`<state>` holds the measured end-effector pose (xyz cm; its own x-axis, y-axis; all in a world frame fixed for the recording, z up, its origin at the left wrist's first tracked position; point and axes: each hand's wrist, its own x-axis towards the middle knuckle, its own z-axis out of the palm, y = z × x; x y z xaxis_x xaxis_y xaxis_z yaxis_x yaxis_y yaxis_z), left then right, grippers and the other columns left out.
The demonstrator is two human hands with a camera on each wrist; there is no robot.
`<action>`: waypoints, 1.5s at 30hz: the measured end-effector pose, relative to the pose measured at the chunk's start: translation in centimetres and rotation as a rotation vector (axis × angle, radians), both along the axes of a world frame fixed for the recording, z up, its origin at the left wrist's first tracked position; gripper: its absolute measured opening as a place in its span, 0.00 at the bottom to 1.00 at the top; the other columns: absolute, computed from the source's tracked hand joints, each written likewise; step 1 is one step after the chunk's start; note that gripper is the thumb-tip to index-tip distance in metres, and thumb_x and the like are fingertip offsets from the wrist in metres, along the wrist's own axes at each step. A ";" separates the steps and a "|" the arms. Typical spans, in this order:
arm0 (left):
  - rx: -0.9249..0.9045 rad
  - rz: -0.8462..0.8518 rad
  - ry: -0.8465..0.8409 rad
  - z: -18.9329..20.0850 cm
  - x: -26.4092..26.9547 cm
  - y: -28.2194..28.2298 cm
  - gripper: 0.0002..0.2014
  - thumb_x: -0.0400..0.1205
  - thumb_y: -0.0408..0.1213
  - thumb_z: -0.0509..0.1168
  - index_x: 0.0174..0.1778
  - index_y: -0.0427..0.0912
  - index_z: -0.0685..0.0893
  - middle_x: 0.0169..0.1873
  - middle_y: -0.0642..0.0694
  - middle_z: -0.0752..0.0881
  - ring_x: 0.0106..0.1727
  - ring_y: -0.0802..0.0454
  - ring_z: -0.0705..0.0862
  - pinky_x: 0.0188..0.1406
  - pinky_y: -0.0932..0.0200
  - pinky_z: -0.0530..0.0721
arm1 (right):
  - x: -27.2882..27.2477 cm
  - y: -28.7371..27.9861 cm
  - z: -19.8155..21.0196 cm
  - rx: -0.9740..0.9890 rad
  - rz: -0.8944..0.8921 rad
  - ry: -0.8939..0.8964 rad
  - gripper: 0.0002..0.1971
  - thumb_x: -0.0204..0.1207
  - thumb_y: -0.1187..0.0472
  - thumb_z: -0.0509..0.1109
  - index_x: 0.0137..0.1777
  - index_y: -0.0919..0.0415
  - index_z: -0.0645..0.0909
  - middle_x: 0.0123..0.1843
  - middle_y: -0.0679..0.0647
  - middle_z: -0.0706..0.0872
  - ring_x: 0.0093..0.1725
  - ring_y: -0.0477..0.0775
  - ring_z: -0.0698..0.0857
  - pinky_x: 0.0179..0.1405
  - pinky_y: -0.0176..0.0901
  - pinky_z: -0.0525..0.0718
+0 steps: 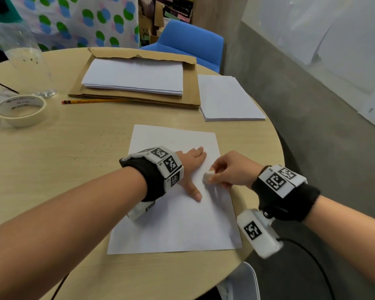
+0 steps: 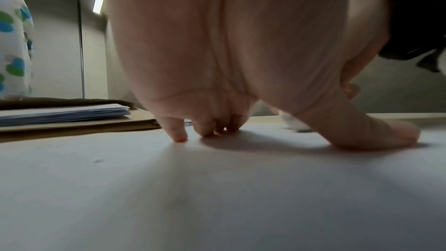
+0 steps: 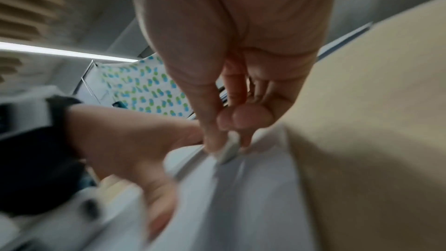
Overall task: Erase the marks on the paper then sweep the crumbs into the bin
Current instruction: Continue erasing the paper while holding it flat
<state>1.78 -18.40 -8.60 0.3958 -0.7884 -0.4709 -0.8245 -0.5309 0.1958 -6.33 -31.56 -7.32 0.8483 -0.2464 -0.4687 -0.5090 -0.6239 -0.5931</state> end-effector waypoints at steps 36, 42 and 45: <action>0.004 0.008 -0.020 -1.0 -0.4 -0.8 0.58 0.70 0.63 0.70 0.82 0.47 0.35 0.82 0.44 0.34 0.84 0.45 0.38 0.81 0.39 0.46 | -1.4 0.9 0.5 -0.070 -0.071 -0.025 0.12 0.67 0.58 0.78 0.45 0.65 0.86 0.29 0.48 0.79 0.26 0.43 0.74 0.25 0.33 0.71; 0.015 0.006 -0.018 -0.9 -0.4 -0.7 0.58 0.70 0.62 0.70 0.82 0.47 0.35 0.82 0.44 0.34 0.84 0.45 0.37 0.81 0.39 0.46 | 0.4 -0.3 1.4 -0.092 -0.210 -0.007 0.12 0.65 0.57 0.79 0.46 0.62 0.87 0.30 0.50 0.81 0.29 0.47 0.75 0.28 0.37 0.74; 0.005 0.015 -0.016 -0.9 -0.5 -0.7 0.58 0.70 0.62 0.70 0.82 0.48 0.35 0.82 0.44 0.34 0.84 0.45 0.38 0.81 0.40 0.46 | 1.1 -0.6 1.0 -0.077 -0.279 -0.082 0.12 0.65 0.57 0.79 0.45 0.63 0.86 0.30 0.50 0.80 0.29 0.47 0.75 0.29 0.38 0.73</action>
<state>1.31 -19.09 -9.52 0.4151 -0.7799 -0.4685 -0.8194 -0.5442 0.1801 -5.24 -32.17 -6.33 0.7772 -0.5071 -0.3726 -0.6193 -0.5116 -0.5955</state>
